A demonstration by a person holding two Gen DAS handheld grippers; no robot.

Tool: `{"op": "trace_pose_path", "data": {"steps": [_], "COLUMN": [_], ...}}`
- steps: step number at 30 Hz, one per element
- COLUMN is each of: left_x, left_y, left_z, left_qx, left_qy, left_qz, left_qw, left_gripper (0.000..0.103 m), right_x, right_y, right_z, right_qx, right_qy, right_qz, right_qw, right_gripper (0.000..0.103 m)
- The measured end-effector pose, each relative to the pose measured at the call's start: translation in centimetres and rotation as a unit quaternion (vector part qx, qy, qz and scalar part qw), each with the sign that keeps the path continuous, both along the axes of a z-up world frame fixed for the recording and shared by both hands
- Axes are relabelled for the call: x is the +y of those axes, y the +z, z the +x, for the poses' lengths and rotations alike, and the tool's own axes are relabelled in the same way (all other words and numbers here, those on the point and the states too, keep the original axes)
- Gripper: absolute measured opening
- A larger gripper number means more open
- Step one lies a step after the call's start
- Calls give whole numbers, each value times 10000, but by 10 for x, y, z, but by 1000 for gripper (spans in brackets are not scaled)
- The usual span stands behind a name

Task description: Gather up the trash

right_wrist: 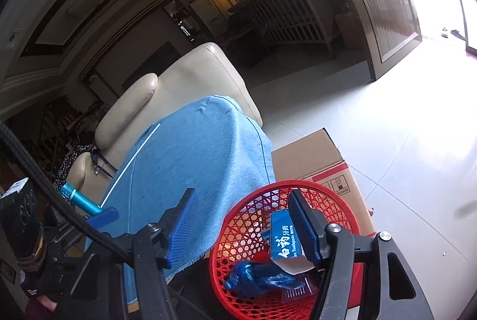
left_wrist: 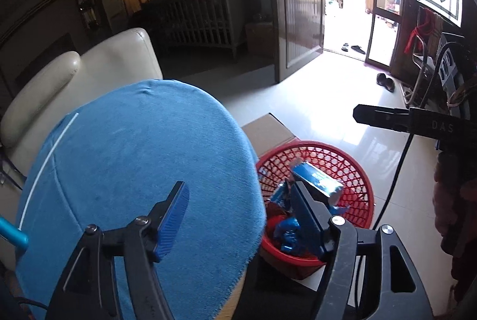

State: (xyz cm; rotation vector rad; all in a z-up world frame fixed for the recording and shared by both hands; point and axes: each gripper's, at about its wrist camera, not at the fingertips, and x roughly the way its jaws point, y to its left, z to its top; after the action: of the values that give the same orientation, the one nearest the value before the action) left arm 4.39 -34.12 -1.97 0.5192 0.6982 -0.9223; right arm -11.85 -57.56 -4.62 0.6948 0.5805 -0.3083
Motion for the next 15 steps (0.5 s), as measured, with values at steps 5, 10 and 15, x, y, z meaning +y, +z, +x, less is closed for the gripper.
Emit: {"op": "trace_pose_path", "data": {"steps": [5,10,15], "left_x": [17,45,81], "left_y": [5,15,23], "left_z": [8,21,34], "left_qx": [-258,-416,-638], "left_qy": [279,777,1341], "left_qz": [15,-27,-39], "left_qw": [9993,9961,9889], "left_gripper": [76,79,79], "right_x": [12,28,54], "right_y": [2,8,21], "right_z": [9,22,44], "right_qx": [28,45,-1], "right_qy": [121,323,654], "right_qz": [-59,-141,-275], "right_qw": [9999,9994,9975], "right_gripper": [66,66,66]}}
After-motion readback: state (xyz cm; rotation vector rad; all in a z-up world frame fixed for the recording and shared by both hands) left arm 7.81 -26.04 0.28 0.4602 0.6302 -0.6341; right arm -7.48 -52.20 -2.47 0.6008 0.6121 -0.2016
